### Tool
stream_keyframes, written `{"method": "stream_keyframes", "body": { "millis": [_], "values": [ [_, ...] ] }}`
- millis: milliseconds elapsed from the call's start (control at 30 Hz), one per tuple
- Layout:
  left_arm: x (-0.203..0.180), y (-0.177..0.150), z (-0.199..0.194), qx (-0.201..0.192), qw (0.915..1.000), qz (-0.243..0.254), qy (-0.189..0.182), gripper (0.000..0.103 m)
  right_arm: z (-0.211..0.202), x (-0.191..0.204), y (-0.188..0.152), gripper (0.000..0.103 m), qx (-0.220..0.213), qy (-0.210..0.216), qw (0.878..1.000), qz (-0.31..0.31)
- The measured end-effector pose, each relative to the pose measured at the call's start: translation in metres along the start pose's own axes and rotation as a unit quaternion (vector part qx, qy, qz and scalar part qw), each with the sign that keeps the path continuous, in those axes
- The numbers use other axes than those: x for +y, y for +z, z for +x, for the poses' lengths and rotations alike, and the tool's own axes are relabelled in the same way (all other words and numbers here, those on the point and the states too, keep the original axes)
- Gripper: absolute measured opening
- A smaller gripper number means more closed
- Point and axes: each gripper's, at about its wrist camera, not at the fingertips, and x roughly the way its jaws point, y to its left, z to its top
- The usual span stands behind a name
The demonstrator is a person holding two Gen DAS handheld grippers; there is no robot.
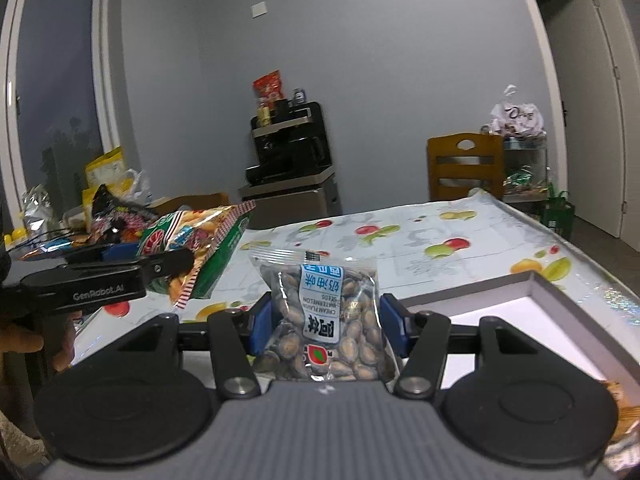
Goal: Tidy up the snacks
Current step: 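Carry the chip bag with the left tool while the right tool carries the pistachio bag over the box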
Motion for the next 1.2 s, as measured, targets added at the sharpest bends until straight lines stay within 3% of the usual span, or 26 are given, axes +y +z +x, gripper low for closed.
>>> {"method": "stream_keyframes", "body": {
  "millis": [567,833,1200],
  "values": [
    [-0.064,0.005,0.032,0.007,0.9980,0.018,-0.060,0.061,-0.038,-0.075,-0.002,0.056,-0.017,-0.059,0.997,0.037],
    [-0.093,0.002,0.051,0.027,0.9946,0.019,-0.098,0.062,-0.046,-0.103,-0.008,0.056,-0.014,-0.079,0.995,0.057],
    [-0.129,-0.010,0.097,0.081,0.9840,0.012,-0.158,0.062,-0.027,-0.132,-0.014,0.056,0.022,-0.105,0.992,0.060]
  ]
}}
